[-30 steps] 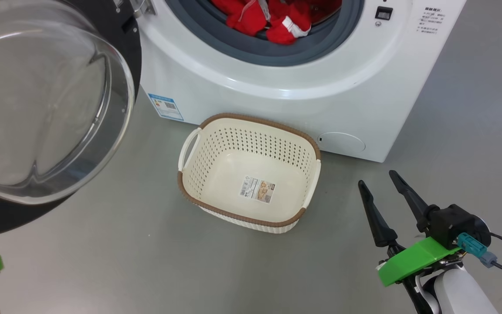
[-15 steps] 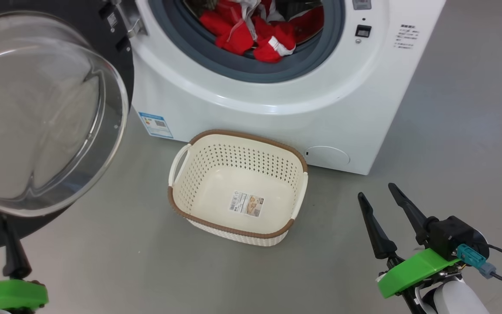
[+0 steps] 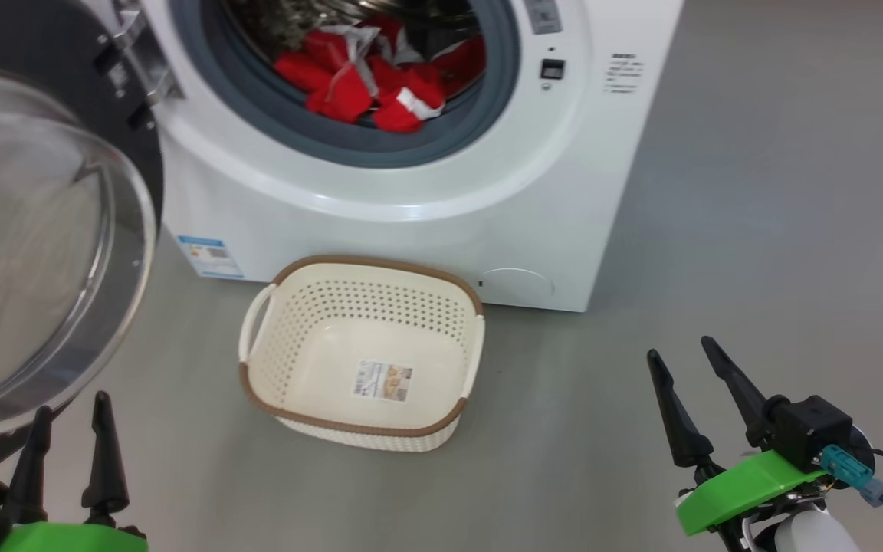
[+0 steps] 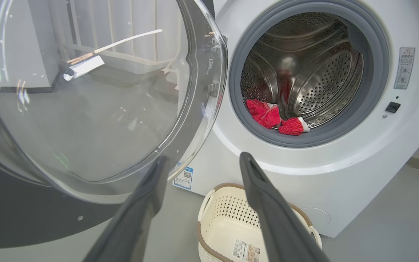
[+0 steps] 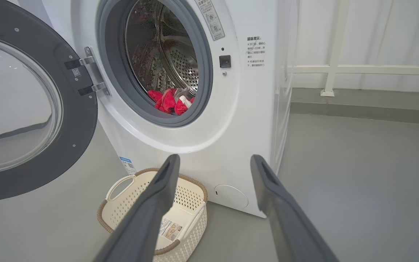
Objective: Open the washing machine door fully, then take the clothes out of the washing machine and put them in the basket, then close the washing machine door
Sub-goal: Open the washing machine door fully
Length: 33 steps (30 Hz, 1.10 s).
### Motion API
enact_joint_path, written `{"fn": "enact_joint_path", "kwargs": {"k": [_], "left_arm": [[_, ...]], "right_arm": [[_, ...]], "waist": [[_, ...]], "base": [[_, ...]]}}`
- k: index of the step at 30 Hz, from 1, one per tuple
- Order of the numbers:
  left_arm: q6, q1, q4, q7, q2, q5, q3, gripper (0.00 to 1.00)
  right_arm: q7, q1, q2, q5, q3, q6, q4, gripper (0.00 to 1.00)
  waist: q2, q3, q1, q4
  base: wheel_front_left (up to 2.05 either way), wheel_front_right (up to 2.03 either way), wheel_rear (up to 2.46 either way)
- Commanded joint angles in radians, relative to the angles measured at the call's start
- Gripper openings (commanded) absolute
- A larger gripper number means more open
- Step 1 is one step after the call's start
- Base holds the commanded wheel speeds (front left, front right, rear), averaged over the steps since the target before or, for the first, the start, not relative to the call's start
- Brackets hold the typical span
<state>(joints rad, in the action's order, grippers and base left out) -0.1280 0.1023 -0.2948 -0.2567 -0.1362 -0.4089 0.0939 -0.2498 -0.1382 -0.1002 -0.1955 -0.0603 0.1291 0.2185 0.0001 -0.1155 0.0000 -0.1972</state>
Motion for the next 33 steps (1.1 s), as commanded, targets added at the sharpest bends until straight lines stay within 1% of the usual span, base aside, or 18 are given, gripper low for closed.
{"fn": "enact_joint_path", "kwargs": {"k": [1, 11, 17, 26, 33], "left_arm": [[-0.003, 0.004, 0.033, -0.005, -0.044, -0.007, 0.025, 1.0], [-0.003, -0.047, 0.098, -0.005, -0.072, -0.038, -0.075, 1.0], [-0.003, -0.062, 0.112, -0.005, -0.075, -0.047, -0.103, 1.0], [-0.003, -0.08, 0.139, -0.005, -0.074, -0.053, -0.095, 1.0], [-0.003, -0.084, 0.148, -0.005, -0.076, -0.056, -0.101, 1.0]], "right_arm": [[-0.012, 0.013, -0.001, -0.011, -0.018, 0.002, -0.029, 1.0], [-0.012, 0.044, 0.003, -0.011, 0.022, 0.002, -0.044, 1.0], [-0.012, 0.052, 0.007, -0.009, 0.028, 0.002, -0.047, 1.0], [-0.012, 0.053, 0.015, -0.007, 0.04, 0.002, -0.06, 1.0], [-0.012, 0.058, 0.016, -0.004, 0.055, 0.002, -0.069, 1.0]], "waist": [[-0.0001, 0.013, 0.0, 0.044], [-0.0001, 0.021, 0.0, 0.172], [-0.0001, 0.02, 0.0, 0.234], [-0.0001, 0.01, 0.0, 0.301], [-0.0001, 0.007, 0.0, 0.317]], "base": [[0.0, 0.0, 0.0], [0.0, 0.0, 0.0], [0.0, 0.0, 0.0], [0.0, 0.0, 0.0], [0.0, 0.0, 0.0]]}}
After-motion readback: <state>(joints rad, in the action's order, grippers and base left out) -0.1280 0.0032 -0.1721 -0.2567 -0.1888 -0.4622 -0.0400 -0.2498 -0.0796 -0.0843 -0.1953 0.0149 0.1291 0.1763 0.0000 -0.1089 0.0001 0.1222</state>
